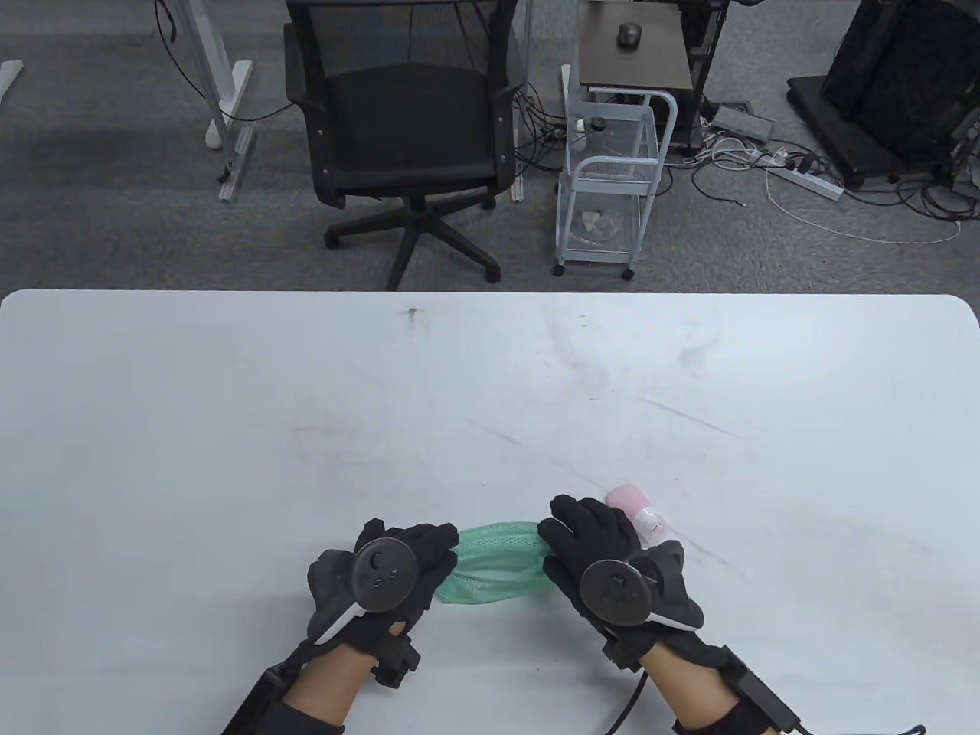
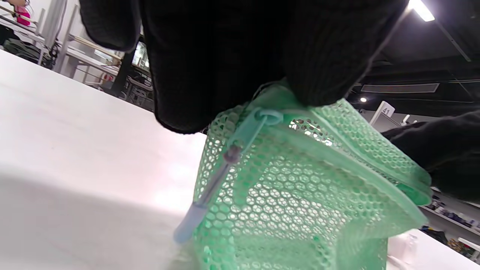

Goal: Take cleansing milk out of the toiletry bag

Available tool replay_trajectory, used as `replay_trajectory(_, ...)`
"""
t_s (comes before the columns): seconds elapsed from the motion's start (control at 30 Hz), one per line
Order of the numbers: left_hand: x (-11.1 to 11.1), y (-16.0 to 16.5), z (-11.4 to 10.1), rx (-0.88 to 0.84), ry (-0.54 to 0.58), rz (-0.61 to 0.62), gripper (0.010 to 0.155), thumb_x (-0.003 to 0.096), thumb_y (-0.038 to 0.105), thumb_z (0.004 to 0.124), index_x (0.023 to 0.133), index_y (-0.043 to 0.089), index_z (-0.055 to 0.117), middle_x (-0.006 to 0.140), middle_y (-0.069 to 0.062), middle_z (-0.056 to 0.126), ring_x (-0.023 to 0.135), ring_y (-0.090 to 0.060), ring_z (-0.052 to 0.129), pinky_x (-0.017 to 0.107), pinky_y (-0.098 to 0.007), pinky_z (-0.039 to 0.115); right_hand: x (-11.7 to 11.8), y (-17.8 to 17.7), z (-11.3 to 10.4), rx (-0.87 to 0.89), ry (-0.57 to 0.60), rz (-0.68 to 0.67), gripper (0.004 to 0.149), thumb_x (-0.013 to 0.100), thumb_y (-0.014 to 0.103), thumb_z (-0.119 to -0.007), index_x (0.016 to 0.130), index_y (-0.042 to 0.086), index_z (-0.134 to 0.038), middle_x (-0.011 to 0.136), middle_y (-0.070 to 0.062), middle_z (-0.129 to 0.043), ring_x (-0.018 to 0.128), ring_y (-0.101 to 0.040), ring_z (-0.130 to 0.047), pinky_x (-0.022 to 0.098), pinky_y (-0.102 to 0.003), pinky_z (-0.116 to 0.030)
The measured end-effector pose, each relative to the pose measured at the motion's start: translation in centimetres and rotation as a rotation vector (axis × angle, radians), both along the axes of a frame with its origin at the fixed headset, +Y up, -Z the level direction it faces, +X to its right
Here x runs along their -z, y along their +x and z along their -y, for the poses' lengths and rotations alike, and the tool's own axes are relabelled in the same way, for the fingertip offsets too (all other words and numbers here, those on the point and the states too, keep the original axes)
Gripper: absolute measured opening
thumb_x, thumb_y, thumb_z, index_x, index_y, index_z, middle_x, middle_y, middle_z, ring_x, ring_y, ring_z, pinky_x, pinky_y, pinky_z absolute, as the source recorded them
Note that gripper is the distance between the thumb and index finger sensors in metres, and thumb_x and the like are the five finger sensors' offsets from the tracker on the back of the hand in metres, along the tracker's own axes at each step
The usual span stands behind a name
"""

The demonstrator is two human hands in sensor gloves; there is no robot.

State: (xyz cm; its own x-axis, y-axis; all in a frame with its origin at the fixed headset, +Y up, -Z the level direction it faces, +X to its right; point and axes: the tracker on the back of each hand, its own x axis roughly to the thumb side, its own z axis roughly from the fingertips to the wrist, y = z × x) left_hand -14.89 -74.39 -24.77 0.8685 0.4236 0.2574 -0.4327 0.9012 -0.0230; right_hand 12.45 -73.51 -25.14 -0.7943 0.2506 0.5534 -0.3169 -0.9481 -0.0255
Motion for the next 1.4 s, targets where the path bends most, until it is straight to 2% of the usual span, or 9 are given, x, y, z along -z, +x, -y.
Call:
replay_trajectory(0.3,-0.2,0.6,0.2,0.011,0.004,0.029,0.044,0.0477,0.04,0.091,0.09,0.028,0.093,0.093,-0.004,0.101,0.08,-0.036,0.103,0.074,-0.066,0.061,0.3,-0.4,0.7,-0.045,-0.009,-0.008,0.038,0.053,0.023,-0.088,0.087,0.006,-0.089,0.108,-0.027,-0.075,0.09,-0.065,-0.073,0.063,-0.076,-0.057)
replay_trajectory(0.83,0.9,-0.8,0.7,0.063,-0.042,-0.035,0.048,0.0479,0.038,0.091,0.094,0.027,0.089,0.095,-0.007,0.099,0.082,-0.037,0.101,0.073,-0.067,0.061,0.6,0.7,0.1,0.045,0.03,0.077,0.037,0.054,0.021,-0.086,0.088,0.007,-0.089,0.107,-0.027,-0.076,0.089,-0.065,-0.074,0.063,-0.076,-0.057)
replay_trajectory(1.13,1.2,0.4,1.6,0.117,-0.132,0.056,0.057,0.0446,0.036,0.097,0.099,0.029,0.084,0.099,-0.004,0.096,0.085,-0.036,0.099,0.074,-0.068,0.058,1.0,0.8,0.4,0.033,0.029,0.106,0.038,0.055,0.02,-0.085,0.09,0.007,-0.088,0.107,-0.028,-0.076,0.089,-0.065,-0.073,0.063,-0.076,-0.057)
replay_trajectory(1.4,1.2,0.6,1.8,0.081,-0.109,0.07,0.047,0.0452,0.037,0.095,0.091,0.028,0.092,0.092,-0.004,0.102,0.079,-0.035,0.104,0.073,-0.068,0.06,1.2,0.6,0.7,0.018,0.016,0.122,0.041,0.055,0.021,-0.085,0.092,0.005,-0.085,0.107,-0.029,-0.075,0.089,-0.065,-0.073,0.063,-0.076,-0.057)
